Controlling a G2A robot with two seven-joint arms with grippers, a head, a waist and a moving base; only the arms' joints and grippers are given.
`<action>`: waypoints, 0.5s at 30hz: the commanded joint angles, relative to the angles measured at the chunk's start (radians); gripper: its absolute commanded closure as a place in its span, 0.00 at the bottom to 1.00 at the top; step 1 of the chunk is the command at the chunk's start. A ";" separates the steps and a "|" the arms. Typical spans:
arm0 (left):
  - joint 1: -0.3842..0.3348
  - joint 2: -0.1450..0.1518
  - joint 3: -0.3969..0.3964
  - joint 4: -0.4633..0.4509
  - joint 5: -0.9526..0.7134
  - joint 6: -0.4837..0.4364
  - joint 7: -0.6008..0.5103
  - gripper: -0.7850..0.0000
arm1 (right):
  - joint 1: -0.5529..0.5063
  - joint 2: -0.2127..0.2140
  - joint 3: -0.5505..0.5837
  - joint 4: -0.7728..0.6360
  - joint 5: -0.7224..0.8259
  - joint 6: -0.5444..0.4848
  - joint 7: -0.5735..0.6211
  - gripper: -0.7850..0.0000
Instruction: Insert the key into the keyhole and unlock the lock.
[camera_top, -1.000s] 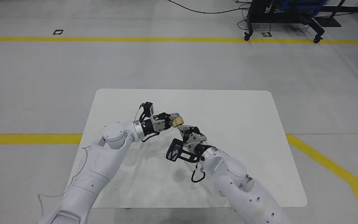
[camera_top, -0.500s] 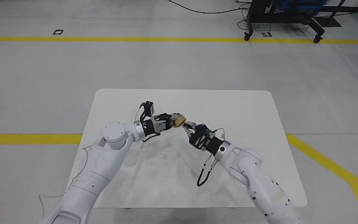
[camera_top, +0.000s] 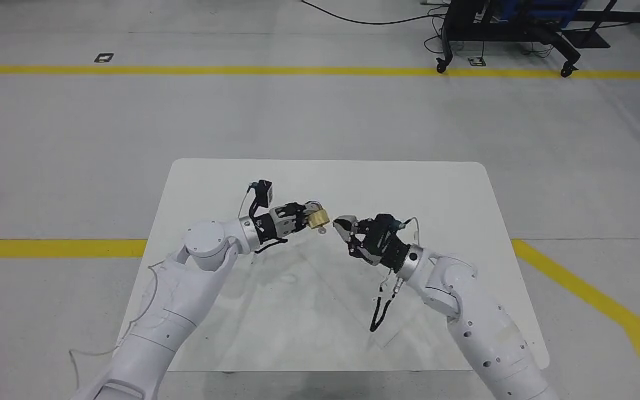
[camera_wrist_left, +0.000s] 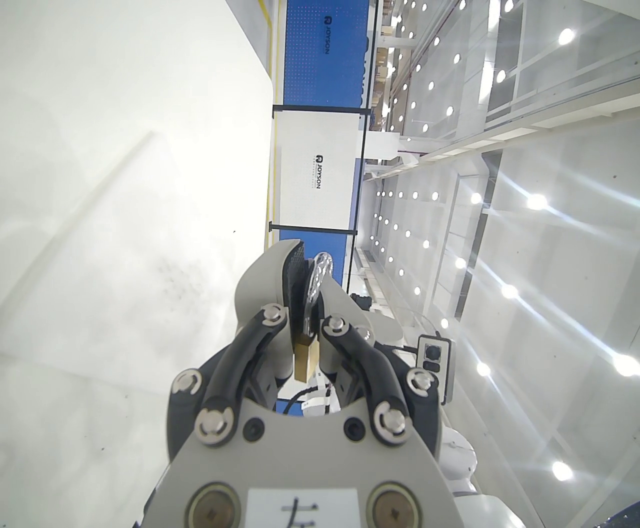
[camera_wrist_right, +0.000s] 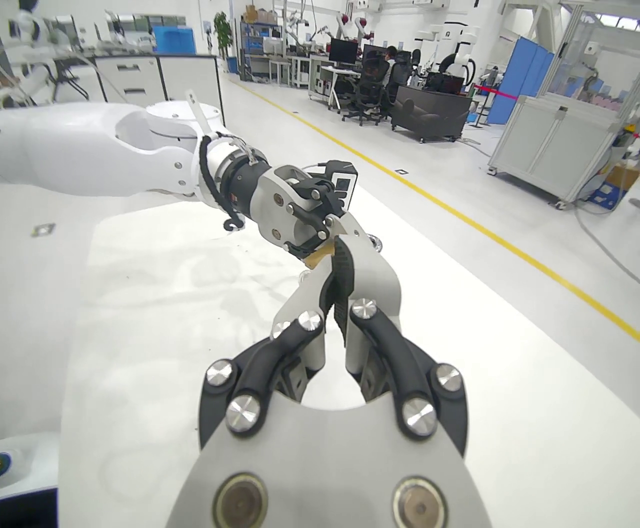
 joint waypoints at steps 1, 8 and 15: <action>0.002 0.000 -0.002 -0.002 -0.001 -0.004 0.004 1.00 | -0.025 0.001 -0.015 -0.045 -0.084 0.043 0.004 0.56; 0.006 -0.002 -0.005 -0.005 -0.003 -0.010 0.003 1.00 | -0.054 0.000 -0.065 -0.110 -0.227 0.155 0.071 0.58; 0.008 -0.002 -0.010 -0.008 -0.012 -0.009 -0.010 1.00 | -0.041 -0.008 -0.112 -0.120 -0.297 0.227 0.124 0.65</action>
